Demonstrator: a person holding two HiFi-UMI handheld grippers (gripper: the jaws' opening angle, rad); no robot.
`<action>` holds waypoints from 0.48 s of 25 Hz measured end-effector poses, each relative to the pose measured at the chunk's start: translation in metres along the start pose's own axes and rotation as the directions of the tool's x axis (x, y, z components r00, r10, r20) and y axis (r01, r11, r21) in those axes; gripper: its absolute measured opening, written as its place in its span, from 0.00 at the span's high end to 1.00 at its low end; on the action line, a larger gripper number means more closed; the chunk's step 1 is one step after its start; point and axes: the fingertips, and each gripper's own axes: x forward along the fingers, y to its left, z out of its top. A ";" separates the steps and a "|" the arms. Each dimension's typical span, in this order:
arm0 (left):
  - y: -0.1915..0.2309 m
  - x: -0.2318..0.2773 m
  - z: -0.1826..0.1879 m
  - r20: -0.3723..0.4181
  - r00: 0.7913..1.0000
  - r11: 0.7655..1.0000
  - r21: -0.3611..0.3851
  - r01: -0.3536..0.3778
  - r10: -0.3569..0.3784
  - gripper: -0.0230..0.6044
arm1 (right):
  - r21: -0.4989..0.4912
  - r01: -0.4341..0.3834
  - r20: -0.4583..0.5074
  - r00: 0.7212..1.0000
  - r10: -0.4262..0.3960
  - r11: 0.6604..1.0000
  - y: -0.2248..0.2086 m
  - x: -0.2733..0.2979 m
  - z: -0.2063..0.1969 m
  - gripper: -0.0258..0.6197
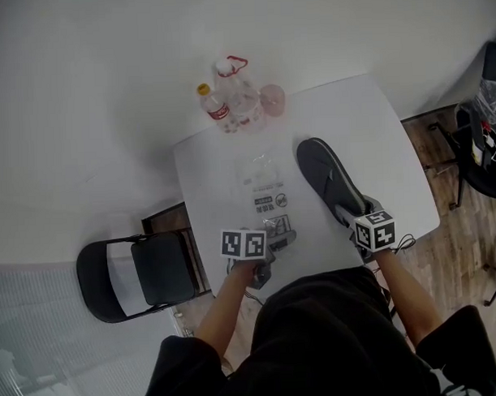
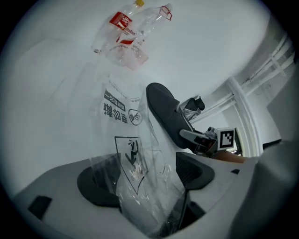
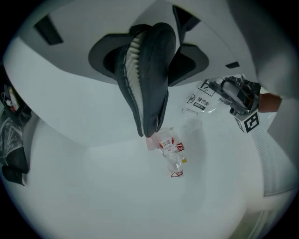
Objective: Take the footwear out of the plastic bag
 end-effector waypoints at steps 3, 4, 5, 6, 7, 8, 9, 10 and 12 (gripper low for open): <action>0.006 -0.011 0.003 -0.002 0.999 0.998 0.052 -0.040 0.040 0.36 | -0.058 0.033 0.004 0.999 -0.033 0.998 -0.011 -0.005 0.011 0.54; 0.008 -0.016 0.004 -0.003 0.999 0.997 0.064 -0.048 0.048 0.35 | -0.082 0.045 0.004 0.999 -0.045 0.996 -0.014 -0.007 0.014 0.51; 0.010 -0.020 0.005 -0.003 0.998 0.996 0.074 -0.056 0.056 0.34 | -0.107 0.056 0.007 0.998 -0.055 0.993 -0.017 -0.009 0.018 0.50; 0.012 -0.024 0.005 -0.001 0.998 0.994 0.085 -0.065 0.066 0.32 | -0.132 0.066 0.013 0.998 -0.065 0.989 -0.019 -0.012 0.023 0.49; 0.014 -0.029 0.006 0.005 0.997 0.993 0.094 -0.076 0.076 0.31 | -0.158 0.079 0.023 0.997 -0.076 0.984 -0.022 -0.016 0.029 0.48; 0.016 -0.033 0.008 0.012 0.996 0.991 0.103 -0.088 0.088 0.29 | -0.181 0.091 0.038 0.996 -0.086 0.979 -0.025 -0.019 0.037 0.48; 0.018 -0.038 0.010 0.021 0.995 0.989 0.109 -0.102 0.100 0.28 | -0.199 0.102 0.056 0.994 -0.093 0.975 -0.027 -0.023 0.045 0.48; 0.021 -0.043 0.012 0.029 0.993 0.986 0.114 -0.118 0.115 0.28 | -0.216 0.110 0.077 0.992 -0.096 0.970 -0.027 -0.027 0.055 0.48; 0.027 -0.051 0.017 0.043 0.988 0.979 0.138 -0.151 0.146 0.28 | -0.254 0.122 0.128 0.988 -0.091 0.960 -0.023 -0.036 0.077 0.48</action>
